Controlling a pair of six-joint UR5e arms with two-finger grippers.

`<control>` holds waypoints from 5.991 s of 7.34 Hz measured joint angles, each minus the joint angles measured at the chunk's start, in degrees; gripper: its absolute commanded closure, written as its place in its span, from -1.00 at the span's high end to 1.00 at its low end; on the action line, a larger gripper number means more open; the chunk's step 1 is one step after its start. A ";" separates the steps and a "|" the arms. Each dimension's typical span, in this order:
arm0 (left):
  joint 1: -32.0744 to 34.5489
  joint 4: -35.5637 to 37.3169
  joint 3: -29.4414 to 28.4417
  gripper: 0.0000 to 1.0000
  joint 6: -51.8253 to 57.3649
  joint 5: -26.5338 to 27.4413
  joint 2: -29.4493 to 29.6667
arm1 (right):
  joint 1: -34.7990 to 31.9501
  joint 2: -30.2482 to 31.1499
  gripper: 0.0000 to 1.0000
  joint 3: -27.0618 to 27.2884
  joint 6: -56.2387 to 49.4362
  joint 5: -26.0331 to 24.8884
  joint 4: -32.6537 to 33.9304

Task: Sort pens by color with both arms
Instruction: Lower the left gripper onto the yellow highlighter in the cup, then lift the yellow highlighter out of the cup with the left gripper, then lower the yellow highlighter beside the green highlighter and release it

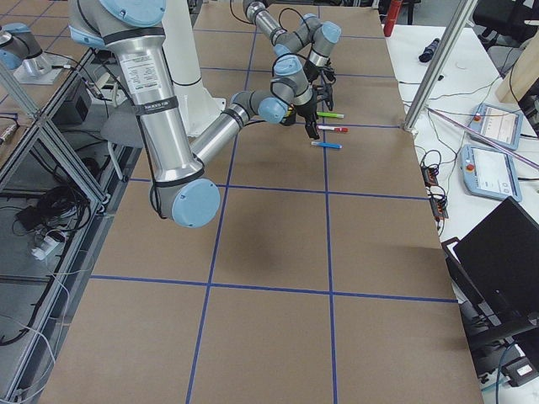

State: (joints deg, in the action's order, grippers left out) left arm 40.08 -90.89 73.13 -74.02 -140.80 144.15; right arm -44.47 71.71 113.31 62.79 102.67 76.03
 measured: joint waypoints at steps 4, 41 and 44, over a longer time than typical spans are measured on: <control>0.04 0.05 0.48 -1.00 0.09 0.00 0.14 | -0.02 0.15 0.97 0.15 -0.45 0.15 0.00; -9.08 -49.19 4.06 1.00 6.47 78.36 -20.05 | -1.14 7.05 0.98 2.22 -0.09 -1.07 -0.53; -9.64 -48.71 4.97 1.00 6.51 78.32 -20.27 | -1.14 7.02 0.98 1.91 -0.10 -1.07 -0.49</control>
State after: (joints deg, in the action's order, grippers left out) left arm 30.44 -139.60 78.10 -67.51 -62.48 123.88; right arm -45.61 78.73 115.22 62.69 101.60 75.54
